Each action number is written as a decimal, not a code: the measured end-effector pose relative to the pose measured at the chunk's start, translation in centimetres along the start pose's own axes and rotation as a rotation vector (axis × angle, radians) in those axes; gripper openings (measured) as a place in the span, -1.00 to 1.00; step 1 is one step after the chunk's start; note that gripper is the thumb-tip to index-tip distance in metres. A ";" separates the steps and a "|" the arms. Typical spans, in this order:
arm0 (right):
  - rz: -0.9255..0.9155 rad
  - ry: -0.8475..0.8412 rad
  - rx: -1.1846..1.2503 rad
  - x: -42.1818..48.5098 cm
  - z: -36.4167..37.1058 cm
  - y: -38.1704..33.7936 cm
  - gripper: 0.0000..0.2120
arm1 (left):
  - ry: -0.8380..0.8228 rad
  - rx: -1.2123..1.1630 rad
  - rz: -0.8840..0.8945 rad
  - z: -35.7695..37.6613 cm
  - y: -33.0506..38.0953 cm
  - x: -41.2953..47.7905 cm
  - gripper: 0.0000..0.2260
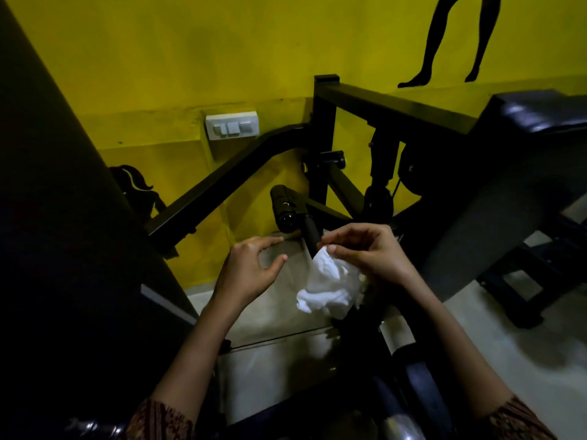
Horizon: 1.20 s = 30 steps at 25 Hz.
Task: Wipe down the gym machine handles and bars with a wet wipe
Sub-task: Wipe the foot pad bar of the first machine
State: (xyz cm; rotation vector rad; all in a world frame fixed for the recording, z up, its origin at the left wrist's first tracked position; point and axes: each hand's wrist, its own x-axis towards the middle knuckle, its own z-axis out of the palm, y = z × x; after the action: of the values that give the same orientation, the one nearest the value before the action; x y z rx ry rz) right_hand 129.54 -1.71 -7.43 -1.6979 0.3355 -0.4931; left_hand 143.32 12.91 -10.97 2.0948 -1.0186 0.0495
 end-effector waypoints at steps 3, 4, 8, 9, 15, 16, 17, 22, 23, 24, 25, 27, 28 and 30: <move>0.033 -0.023 -0.047 3.4 -0.4 1.1 -0.80 | -0.006 0.003 0.032 1.1 -1.1 3.3 -0.75; 0.052 -0.023 -0.042 4.1 -0.5 1.4 -0.80 | -0.012 -0.002 0.045 1.5 -1.3 4.1 -0.75; 0.118 0.030 0.027 7.5 -1.3 2.7 -0.82 | -0.063 -0.015 0.090 3.0 -2.3 7.0 -0.74; 0.127 0.043 0.022 8.3 -1.4 3.0 -0.82 | -0.081 -0.023 0.100 3.3 -2.7 7.7 -0.74; 0.205 0.251 -0.018 11.6 -0.8 4.5 -0.84 | -0.187 -0.022 0.232 4.9 -5.6 12.1 -0.71; 0.203 0.299 -0.030 12.1 -0.6 4.7 -0.85 | -0.219 -0.011 0.257 5.4 -6.1 12.9 -0.69; 0.200 0.342 -0.091 12.5 -0.4 5.0 -0.85 | -0.253 -0.002 0.285 5.9 -6.6 13.6 -0.69; -0.133 0.380 -0.756 11.8 2.5 7.1 -0.88 | -0.344 -0.043 0.424 8.4 -8.8 15.8 -0.69; -0.157 0.329 -0.880 11.1 3.3 7.4 -0.79 | -0.367 -0.057 0.445 8.7 -9.1 15.8 -0.69; -0.154 0.262 -0.993 10.5 3.8 7.7 -0.76 | -0.393 -0.064 0.465 8.9 -9.5 15.7 -0.69; -0.135 0.204 -1.097 9.9 4.3 7.9 -0.82 | -0.416 -0.064 0.483 9.1 -9.7 15.5 -0.69; -0.074 0.109 -1.158 8.9 5.0 7.8 -0.72 | -0.443 -0.059 0.500 9.5 -10.1 15.2 -0.68; -0.043 0.084 -1.144 8.6 5.2 7.6 -0.67 | -0.439 -0.059 0.505 9.7 -10.2 15.1 -0.68; 0.061 0.011 -1.163 8.8 5.5 7.1 -0.73 | -0.422 -0.063 0.504 9.9 -10.4 15.2 -0.67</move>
State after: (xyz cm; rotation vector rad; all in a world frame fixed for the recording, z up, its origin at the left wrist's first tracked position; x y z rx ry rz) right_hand 140.27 -2.62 -13.91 -2.7873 0.7725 -0.2486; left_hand 157.83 0.28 -19.14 1.7784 -1.7604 -0.1776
